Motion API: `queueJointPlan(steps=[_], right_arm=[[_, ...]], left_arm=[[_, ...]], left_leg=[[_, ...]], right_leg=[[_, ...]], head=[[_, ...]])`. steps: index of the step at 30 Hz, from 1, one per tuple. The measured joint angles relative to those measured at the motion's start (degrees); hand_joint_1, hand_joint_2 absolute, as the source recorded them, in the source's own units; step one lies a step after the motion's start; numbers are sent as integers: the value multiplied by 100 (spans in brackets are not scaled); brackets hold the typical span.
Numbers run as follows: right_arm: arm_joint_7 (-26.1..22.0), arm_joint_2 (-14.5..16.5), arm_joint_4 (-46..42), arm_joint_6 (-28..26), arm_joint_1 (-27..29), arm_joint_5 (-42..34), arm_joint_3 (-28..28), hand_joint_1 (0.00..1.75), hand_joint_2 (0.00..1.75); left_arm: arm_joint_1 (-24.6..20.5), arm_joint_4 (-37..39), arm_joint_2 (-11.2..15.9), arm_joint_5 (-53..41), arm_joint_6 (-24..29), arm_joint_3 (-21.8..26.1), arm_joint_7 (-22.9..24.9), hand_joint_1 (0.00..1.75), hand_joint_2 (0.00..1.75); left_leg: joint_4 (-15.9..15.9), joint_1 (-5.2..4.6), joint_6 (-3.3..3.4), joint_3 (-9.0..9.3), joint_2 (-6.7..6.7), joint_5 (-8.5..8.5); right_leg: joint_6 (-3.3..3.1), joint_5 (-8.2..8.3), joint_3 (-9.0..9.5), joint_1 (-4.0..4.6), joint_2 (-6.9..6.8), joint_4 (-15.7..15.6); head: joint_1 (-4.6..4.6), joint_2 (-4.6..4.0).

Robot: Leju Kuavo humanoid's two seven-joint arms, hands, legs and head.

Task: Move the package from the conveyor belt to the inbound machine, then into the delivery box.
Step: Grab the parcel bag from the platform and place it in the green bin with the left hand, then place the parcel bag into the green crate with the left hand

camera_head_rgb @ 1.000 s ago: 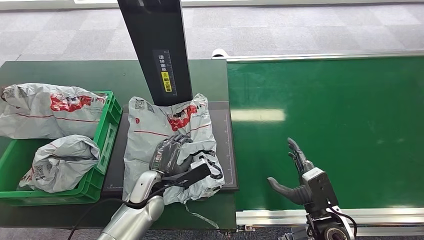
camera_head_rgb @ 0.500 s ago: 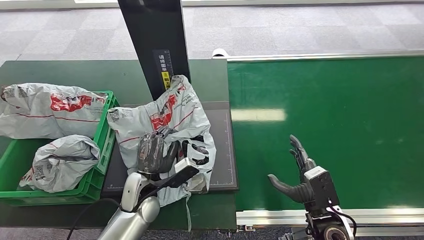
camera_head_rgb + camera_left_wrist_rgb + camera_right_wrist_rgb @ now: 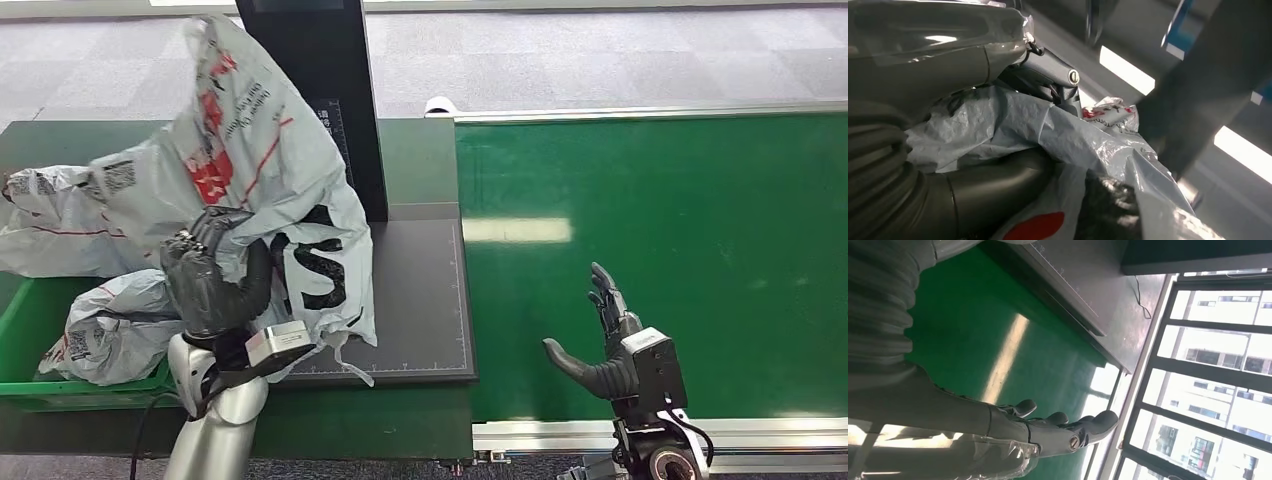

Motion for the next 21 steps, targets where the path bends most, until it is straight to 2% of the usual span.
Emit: queueJointPlan(steps=[3, 6, 11, 14, 16, 21], right_arm=[[-46, -18, 29, -53, -6, -45, 38, 0, 175], [-99, -64, 63, -110, -32, -117, 89, 0, 175], [-112, -156, 69, -178, -29, -188, 139, 0, 175], [-111, -190, 68, -233, 1, -204, 145, 0, 175], [-109, -214, 50, -299, 62, -217, 146, 0, 175], [-97, -291, -52, -352, 230, -227, 149, 0, 175]], left_arm=[[-66, -1102, -8, 31, 4, 245, -9, 175, 175], [-194, -1946, 27, -324, 5, 462, -9, 175, 175], [-410, -2733, 150, -839, 1, 872, -9, 175, 175], [-553, -2847, 205, -1171, -3, 1119, -9, 175, 175], [-726, -2706, 228, -1707, -8, 1412, 34, 175, 175], [-1085, -2001, 304, -2784, -23, 2158, 555, 175, 175]], left_leg=[[-2, 1, 0, 0, 3, 0], [-2, 1, -1, 0, 1, 0], [-1, 0, 0, 3, 0, 0], [0, 0, 0, 6, -2, 1], [0, 0, 0, 7, -4, 1], [-1, 1, -1, 11, 10, 1]], right_leg=[[0, 0, -1, 2, 2, 0], [-1, -1, 0, 2, 0, 0], [-1, -1, 3, 0, 0, 0], [-1, -1, 3, 0, -4, 0], [-1, -1, 5, -1, -7, 0], [-3, 1, 3, 2, 9, 1]], head=[[-2, 0], [0, 0], [0, 0], [1, 0], [0, 0], [-2, 0]])
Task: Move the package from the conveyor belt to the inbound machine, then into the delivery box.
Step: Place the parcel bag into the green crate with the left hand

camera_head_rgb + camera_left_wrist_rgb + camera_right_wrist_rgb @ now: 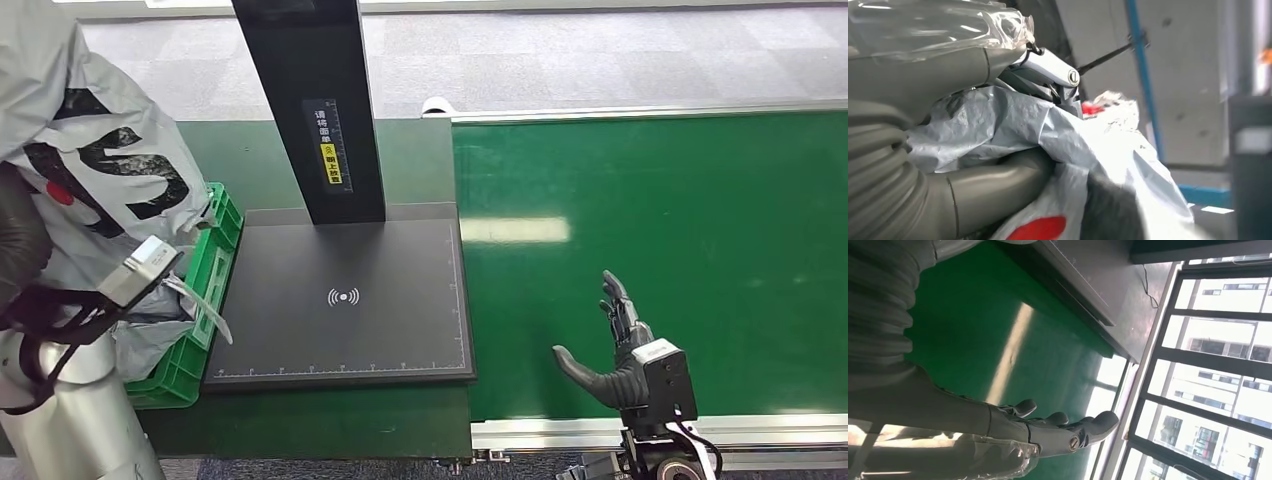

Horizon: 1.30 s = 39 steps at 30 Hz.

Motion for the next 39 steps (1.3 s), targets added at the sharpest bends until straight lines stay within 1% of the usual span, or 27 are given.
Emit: queueJointPlan(steps=[1, 2, 3, 4, 6, 7, 8, 9, 10, 11, 14, 16, 18, 19, 22, 27, 31, 32, 35, 36, 37, 39], right_arm=[[3, -13, -14, -2, 21, 1, 0, 0, 175], [10, -21, -31, -3, 37, 9, -1, 0, 175], [22, -25, -53, -3, 53, 24, -3, 0, 175], [37, -25, -78, -2, 70, 49, -7, 0, 175], [85, -26, -125, 35, 100, 126, -14, 0, 175], [110, -24, -138, 82, 105, 175, -15, 0, 175], [133, -19, -145, 142, 106, 222, -14, 0, 175], [149, -12, -147, 202, 107, 265, -14, 0, 175], [156, -5, -147, 251, 109, 296, -14, 0, 175], [158, 1, -147, 285, 113, 320, -16, 0, 175], [160, 7, -145, 372, 107, 375, -18, 0, 175], [160, 13, -139, 450, 93, 408, -18, 0, 175], [160, 16, -121, 517, 79, 437, -20, 0, 175], [160, 16, -109, 539, 71, 447, -21, 0, 175], [160, 20, -83, 564, 47, 460, -22, 0, 175], [160, 22, -67, 574, 36, 464, -22, 0, 175], [160, 23, -66, 605, 42, 510, -28, 0, 175], [160, 24, -66, 616, 48, 529, -32, 0, 175], [175, 32, -67, 645, 75, 582, -52, 0, 175], [191, 37, -67, 653, 88, 597, -58, 0, 175], [211, 43, -68, 658, 100, 613, -63, 0, 175], [257, 54, -70, 663, 116, 639, -65, 0, 175]], left_arm=[[-56, 146, 64, -104, 1, 62, 200, 175, 175], [-128, 375, 197, -196, 2, 66, 570, 175, 175], [-226, 707, 417, -257, 2, -10, 1156, 175, 175], [-358, 1155, 724, -290, -10, -206, 2027, 175, 175], [-690, 2229, 1320, -314, -140, -819, 4163, 175, 175], [-847, 2777, 1548, -320, -319, -1127, 5162, 175, 175], [-975, 3279, 1701, -320, -586, -1359, 5903, 175, 175], [-1075, 3726, 1817, -320, -885, -1507, 6360, 175, 175], [-1149, 4113, 1912, -320, -1170, -1586, 6520, 175, 175], [-1209, 4450, 1991, -320, -1394, -1622, 6391, 175, 175], [-1407, 5259, 2177, -327, -1917, -1673, 5431, 175, 175], [-1561, 5735, 2278, -329, -2500, -1701, 5153, 175, 175], [-1713, 6210, 2383, -329, -3029, -1707, 5029, 175, 175], [-1781, 6419, 2429, -329, -3174, -1707, 4982, 175, 175], [-1931, 6846, 2522, -329, -3290, -1709, 4917, 175, 175], [-2083, 7205, 2569, -329, -3368, -1712, 4894, 175, 175], [-2240, 7476, 2603, -313, -3931, -1708, 4798, 175, 175], [-2286, 7557, 2613, -298, -4054, -1703, 4790, 167, 131], [-2372, 7749, 2623, -243, -4129, -1675, 4883, 37, 0], [-2382, 7787, 2621, -227, -4055, -1658, 4948, 1, 0], [-2382, 7815, 2615, -199, -3911, -1630, 5028, 0, 0], [-2373, 7850, 2591, -87, -3538, -1542, 5154, 0, 87]], left_leg=[[0, 0, 0, 1, -2, 0], [1, 0, -1, 1, -5, 1], [1, 0, -2, 2, -7, 2], [1, 1, -5, 3, -7, 4], [0, 3, -9, 3, -9, 8], [-1, 3, -9, 5, -7, 9], [-2, 3, -10, 7, 0, 10], [-2, 3, -10, 9, 12, 11], [-2, 3, -10, 9, 28, 11], [-1, 3, -10, 8, 41, 11], [1, 1, -10, 0, 42, 10], [0, 0, -12, -5, 38, 8], [0, 0, -14, -7, 43, 6], [-1, 1, -15, -7, 44, 5], [-2, 2, -15, -7, 40, 5], [-3, 2, -15, -4, 40, 6], [-3, 2, -15, 4, 40, 5], [-4, 2, -15, 6, 40, 5], [-4, 2, -16, 11, 41, 5], [-4, 2, -16, 13, 41, 5], [-4, 2, -16, 14, 41, 5], [-4, 3, -16, 14, 40, 6]], right_leg=[[0, 0, -2, 0, -1, 0], [0, 0, -5, 0, -2, 0], [0, 0, -9, 1, -3, 0], [0, 0, -12, 1, -4, 0], [-1, 0, -4, 3, -7, 1], [-2, 1, 2, 4, -7, 3], [-5, 4, 5, 4, -2, 4], [-9, 7, 3, 4, 9, 6], [-13, 11, -2, 4, 22, 7], [-15, 14, -8, 4, 34, 8], [-14, 14, -16, 2, 41, 7], [-14, 13, -19, 0, 39, 7], [-14, 14, -25, 1, 42, 7], [-15, 13, -26, 1, 43, 7], [-16, 12, -26, 2, 42, 8], [-16, 12, -21, 3, 41, 8], [-16, 12, -12, 3, 41, 8], [-16, 12, -10, 3, 41, 8], [-16, 12, -7, 3, 42, 8], [-16, 12, -7, 3, 42, 8], [-16, 12, -7, 3, 42, 8], [-16, 12, -8, 4, 42, 8]], head=[[4, 0], [4, 0], [4, 0], [3, 0], [-1, 0], [-1, 0], [1, 0], [3, 0], [3, 0], [2, 0], [2, 0], [3, 0], [2, 0], [1, 0], [1, 0], [2, 0], [2, 0], [1, 0], [2, 0], [2, 0], [2, 0], [2, 0]])
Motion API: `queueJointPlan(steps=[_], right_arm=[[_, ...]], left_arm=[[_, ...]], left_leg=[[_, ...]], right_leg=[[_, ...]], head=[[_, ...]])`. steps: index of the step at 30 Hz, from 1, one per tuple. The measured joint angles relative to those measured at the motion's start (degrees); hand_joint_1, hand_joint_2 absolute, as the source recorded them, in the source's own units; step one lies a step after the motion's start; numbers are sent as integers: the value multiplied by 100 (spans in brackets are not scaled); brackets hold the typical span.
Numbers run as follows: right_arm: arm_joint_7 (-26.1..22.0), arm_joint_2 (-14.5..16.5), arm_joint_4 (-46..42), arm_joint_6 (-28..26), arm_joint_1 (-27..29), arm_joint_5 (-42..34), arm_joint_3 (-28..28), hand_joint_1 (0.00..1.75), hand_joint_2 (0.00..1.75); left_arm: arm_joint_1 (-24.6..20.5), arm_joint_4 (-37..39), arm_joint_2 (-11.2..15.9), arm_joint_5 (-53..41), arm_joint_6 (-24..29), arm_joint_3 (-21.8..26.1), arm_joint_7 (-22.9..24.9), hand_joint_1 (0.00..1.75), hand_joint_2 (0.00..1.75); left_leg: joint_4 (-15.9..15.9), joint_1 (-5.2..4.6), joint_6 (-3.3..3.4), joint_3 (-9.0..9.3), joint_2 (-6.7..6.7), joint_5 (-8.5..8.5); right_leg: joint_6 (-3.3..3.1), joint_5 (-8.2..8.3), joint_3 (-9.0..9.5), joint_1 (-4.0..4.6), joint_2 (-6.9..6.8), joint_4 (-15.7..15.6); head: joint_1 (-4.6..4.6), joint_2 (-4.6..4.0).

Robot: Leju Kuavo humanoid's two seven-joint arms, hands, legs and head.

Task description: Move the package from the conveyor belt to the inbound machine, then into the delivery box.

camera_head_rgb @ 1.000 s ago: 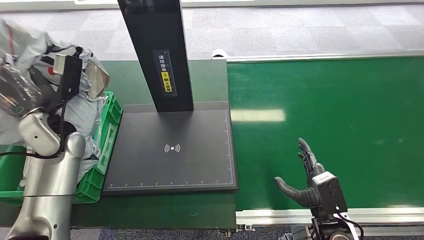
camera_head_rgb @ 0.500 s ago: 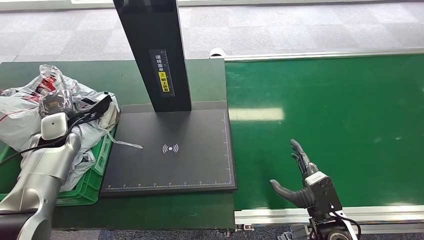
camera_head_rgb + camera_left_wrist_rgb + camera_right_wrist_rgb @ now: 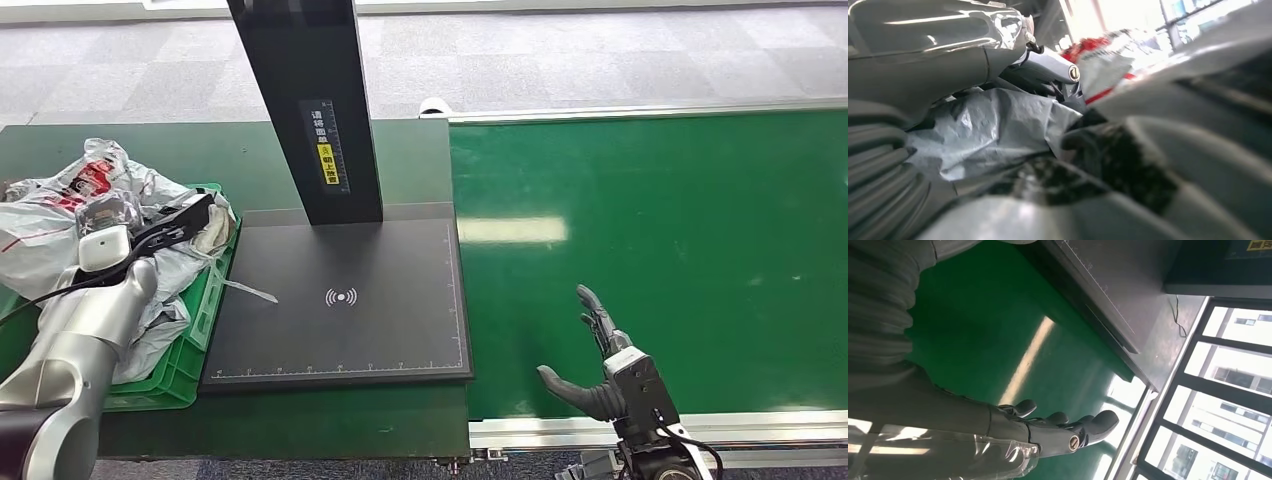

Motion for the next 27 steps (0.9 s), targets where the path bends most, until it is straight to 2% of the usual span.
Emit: queueJointPlan(steps=[2, 7, 11, 20, 27], right_arm=[[47, 8, -1, -1, 2, 15, 1, 0, 175], [98, 12, -4, -37, 5, -59, 2, 0, 175], [103, 10, -5, -91, 4, -126, 2, 0, 175], [85, -24, -5, -143, 12, -187, 4, 0, 175], [35, -99, -5, -174, 23, -271, 7, 0, 175]], left_arm=[[6, 18, -38, 227, 458, 139, -34, 0, 175], [9, -89, -179, 880, 1967, 498, -820, 0, 175], [80, -399, -323, 1177, 2655, 544, -1328, 0, 175], [317, -1043, -482, 1309, 3188, 351, -1675, 0, 175], [780, -2028, -573, 1995, 3507, 205, -2659, 0, 175]], left_leg=[[1, 0, 0, 0, -2, 1], [3, 0, 0, -5, -11, 1], [4, -1, 0, -12, -16, 1], [3, 0, 0, -18, -16, 1], [4, -1, 1, -21, -13, 0]], right_leg=[[0, 0, -1, 0, -1, 0], [0, 0, -2, 0, -4, 0], [1, 0, -4, -2, -8, 0], [1, 0, -13, -1, -8, 0], [1, -1, -15, -2, -8, 0]], head=[[0, 0], [1, 0], [1, 0], [0, 0], [0, 0]])
